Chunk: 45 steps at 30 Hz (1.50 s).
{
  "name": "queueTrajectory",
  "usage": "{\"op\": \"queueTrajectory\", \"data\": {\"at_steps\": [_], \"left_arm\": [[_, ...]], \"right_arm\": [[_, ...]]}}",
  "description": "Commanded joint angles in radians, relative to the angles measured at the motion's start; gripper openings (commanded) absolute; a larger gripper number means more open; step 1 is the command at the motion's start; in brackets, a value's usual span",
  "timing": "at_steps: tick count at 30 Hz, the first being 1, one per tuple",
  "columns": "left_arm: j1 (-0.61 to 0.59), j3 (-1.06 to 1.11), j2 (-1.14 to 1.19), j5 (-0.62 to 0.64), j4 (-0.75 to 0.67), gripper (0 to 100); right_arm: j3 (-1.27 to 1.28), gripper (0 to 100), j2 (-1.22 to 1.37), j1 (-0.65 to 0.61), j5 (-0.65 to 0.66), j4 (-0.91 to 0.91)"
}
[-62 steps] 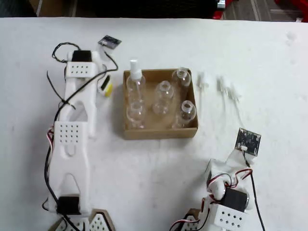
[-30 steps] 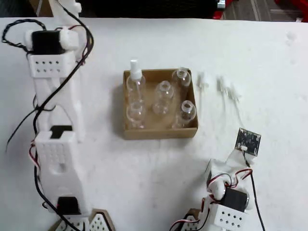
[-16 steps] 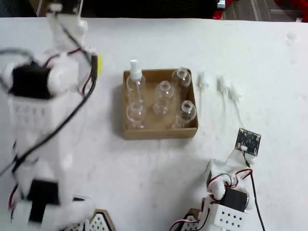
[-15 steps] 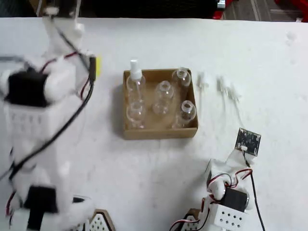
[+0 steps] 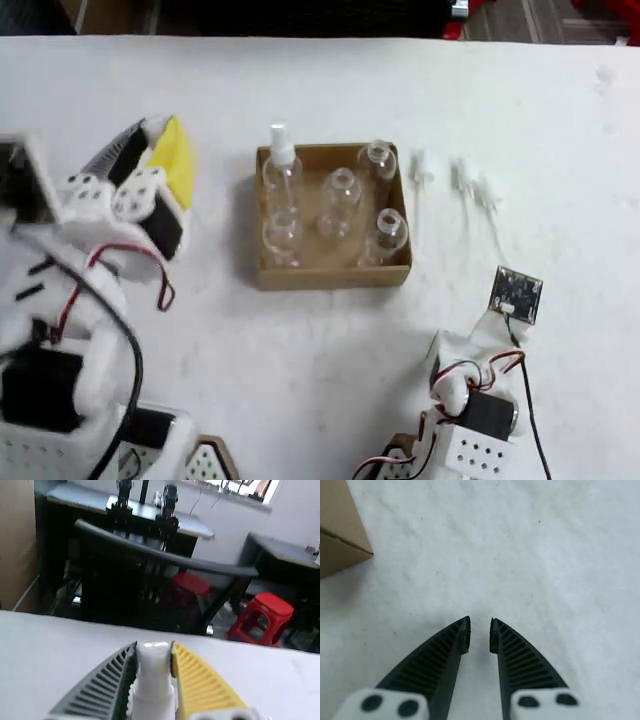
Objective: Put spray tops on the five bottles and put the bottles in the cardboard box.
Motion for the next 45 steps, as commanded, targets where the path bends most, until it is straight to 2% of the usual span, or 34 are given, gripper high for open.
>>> {"op": "queueTrajectory", "data": {"at_steps": [1, 9, 15, 18, 29, 31, 36, 38, 41, 45], "left_arm": [[0.028, 0.106, -0.076, 0.015, -0.137, 2], [0.199, 0.203, -0.081, 0.012, -0.269, 2], [0.249, 0.359, -0.084, -0.092, -0.546, 2], [0.242, 0.419, -0.087, -0.097, -0.621, 2], [0.251, 0.333, -0.088, -0.094, -0.623, 2], [0.251, 0.333, -0.088, -0.092, -0.588, 2], [0.243, 0.336, -0.087, 0.025, -0.555, 2], [0.245, 0.331, -0.087, 0.032, -0.557, 2], [0.243, 0.347, -0.079, 0.032, -0.621, 2], [0.243, 0.445, -0.081, 0.032, -0.796, 2]], "right_arm": [[0.009, 4.9, -0.005, 0.012, 0.0, 0.002], [0.009, 4.9, -0.005, 0.008, 0.0, 0.002], [0.009, 4.9, -0.005, 0.012, 0.0, 0.002], [0.009, 4.9, -0.005, 0.01, 0.0, 0.002], [0.009, 5.0, -0.005, 0.007, 0.0, 0.002], [0.009, 5.0, -0.005, 0.007, 0.0, 0.002], [0.009, 5.0, -0.005, 0.007, 0.0, 0.002], [0.009, 4.9, -0.005, 0.007, 0.0, 0.002], [0.009, 4.9, -0.005, 0.008, 0.0, 0.002], [0.009, 4.9, -0.005, 0.012, 0.0, 0.002]]}}
